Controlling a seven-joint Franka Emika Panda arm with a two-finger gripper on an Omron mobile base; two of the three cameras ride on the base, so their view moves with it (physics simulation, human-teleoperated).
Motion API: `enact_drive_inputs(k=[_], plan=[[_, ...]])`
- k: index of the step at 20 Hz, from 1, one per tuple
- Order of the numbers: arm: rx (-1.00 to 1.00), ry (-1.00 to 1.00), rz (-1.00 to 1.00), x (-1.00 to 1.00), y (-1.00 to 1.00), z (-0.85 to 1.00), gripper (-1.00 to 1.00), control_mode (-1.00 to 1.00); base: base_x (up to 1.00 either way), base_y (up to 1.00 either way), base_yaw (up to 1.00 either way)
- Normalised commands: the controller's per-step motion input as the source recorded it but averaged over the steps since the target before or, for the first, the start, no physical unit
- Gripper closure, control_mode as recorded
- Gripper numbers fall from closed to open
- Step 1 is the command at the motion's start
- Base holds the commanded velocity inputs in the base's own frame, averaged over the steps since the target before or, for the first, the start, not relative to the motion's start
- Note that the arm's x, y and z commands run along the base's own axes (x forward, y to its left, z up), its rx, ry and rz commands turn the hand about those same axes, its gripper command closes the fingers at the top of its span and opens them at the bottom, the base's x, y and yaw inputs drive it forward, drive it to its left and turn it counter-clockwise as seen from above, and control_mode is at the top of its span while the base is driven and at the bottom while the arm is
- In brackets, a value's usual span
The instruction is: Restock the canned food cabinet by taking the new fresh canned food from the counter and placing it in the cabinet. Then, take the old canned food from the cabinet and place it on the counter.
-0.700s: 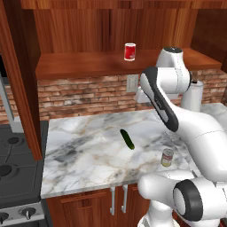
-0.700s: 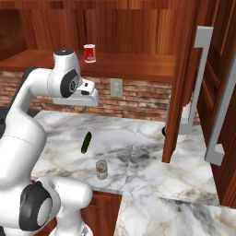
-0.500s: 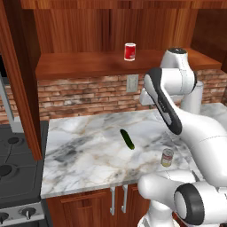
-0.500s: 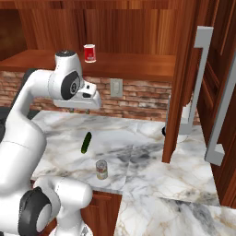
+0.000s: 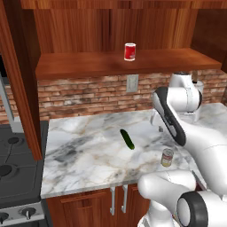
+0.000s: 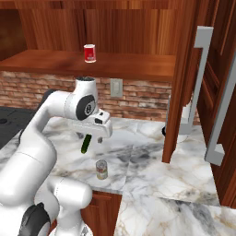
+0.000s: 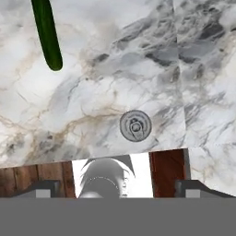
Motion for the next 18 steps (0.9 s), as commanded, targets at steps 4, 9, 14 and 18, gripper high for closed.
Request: enact_drive_inputs(k=[4, 9, 14, 18], plan=[[0.05, 0.26, -0.12, 0.08, -0.02, -0.73, -1.0, -1.0, 0.0, 0.0, 0.0], [0.02, 0.17, -0.12, 0.05, -0.19, -0.6, -1.0, -1.0, 0.0, 0.0, 0.0], [0.0, 0.06, -0.1, 0.01, -0.25, -0.73, -1.0, -1.0, 0.0, 0.0, 0.0], [-0.03, -0.01, -0.04, 0.14, 0.0, -0.47, -1.0, -1.0, 0.0, 0.0, 0.0]])
